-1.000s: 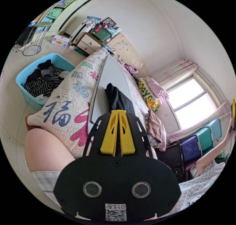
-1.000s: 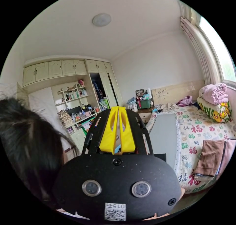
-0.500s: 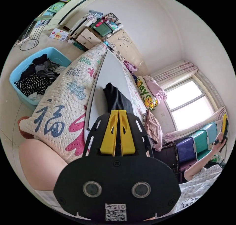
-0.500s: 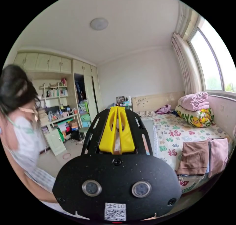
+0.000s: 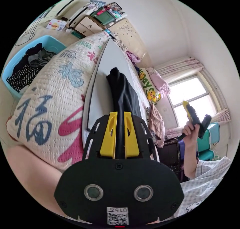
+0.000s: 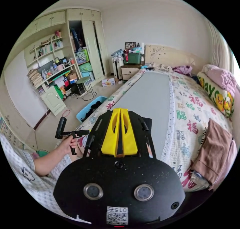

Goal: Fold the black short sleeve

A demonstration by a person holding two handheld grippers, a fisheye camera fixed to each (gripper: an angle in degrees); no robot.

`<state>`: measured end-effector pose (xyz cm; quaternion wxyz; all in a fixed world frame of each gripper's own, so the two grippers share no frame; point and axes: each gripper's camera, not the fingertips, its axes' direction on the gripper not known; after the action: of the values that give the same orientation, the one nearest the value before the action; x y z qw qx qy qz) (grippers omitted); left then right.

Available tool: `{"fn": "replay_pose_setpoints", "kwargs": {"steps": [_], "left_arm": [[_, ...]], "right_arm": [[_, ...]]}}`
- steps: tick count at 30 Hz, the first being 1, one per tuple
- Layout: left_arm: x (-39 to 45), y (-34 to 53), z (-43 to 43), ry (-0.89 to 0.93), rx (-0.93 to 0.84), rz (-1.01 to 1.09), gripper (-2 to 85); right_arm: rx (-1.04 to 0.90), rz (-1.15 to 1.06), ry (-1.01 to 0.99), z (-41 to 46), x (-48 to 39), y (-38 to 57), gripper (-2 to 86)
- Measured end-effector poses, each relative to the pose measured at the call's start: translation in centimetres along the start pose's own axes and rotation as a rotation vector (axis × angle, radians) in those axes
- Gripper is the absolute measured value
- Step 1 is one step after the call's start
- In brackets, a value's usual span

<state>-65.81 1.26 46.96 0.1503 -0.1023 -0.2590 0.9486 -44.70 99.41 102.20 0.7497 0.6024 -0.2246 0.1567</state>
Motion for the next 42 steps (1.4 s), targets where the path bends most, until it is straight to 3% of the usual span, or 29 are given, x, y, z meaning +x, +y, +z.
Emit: {"fn": "replay_pose_setpoints", "kwargs": {"steps": [6, 8, 12, 16, 17, 20, 23, 31, 37, 42], "left_arm": [[-0.4, -8.4, 0.0, -0.056, 0.052, -0.010, 5.9], [-0.9, -11.4, 1.1, -0.072, 0.041, -0.029, 7.7], [-1.5, -14.5, 2.5, -0.062, 0.046, -0.059, 8.8], [-2.5, -16.9, 4.7, -0.063, -0.018, -0.091, 7.2], [-2.7, -17.3, 5.2, -0.042, -0.033, -0.087, 3.5], [-2.3, -18.0, 5.5, -0.001, -0.056, -0.027, 0.1], [-2.0, -18.5, 4.2, -0.044, -0.037, 0.015, -0.6], [-3.5, -18.4, 3.9, -0.081, -0.037, -0.056, 0.0], [-3.2, -18.3, 0.8, 0.031, 0.024, -0.057, 6.0], [-2.7, -19.2, 1.0, 0.067, -0.043, -0.041, 6.6]], "right_arm": [[-0.220, 0.165, 0.055, 8.6, 9.9, -6.0, 1.3], [-0.325, 0.240, 0.032, 12.3, 14.2, -8.1, 7.4], [-0.381, 0.328, -0.024, 16.0, 19.4, -11.4, 11.5], [-0.462, 0.436, -0.053, 19.8, 24.0, -14.5, 12.6], [-0.500, 0.440, -0.057, 20.9, 24.8, -15.1, 11.5], [-0.541, 0.386, -0.052, 22.2, 25.4, -16.4, 2.8], [-0.502, 0.300, 0.021, 21.5, 25.4, -17.6, 1.2], [-0.502, 0.390, 0.062, 21.1, 28.9, -19.7, 1.5], [-0.412, 0.241, 0.165, 16.3, 27.4, -21.4, 4.1], [-0.386, -0.011, -0.059, 10.5, 18.0, -18.1, 6.0]]}}
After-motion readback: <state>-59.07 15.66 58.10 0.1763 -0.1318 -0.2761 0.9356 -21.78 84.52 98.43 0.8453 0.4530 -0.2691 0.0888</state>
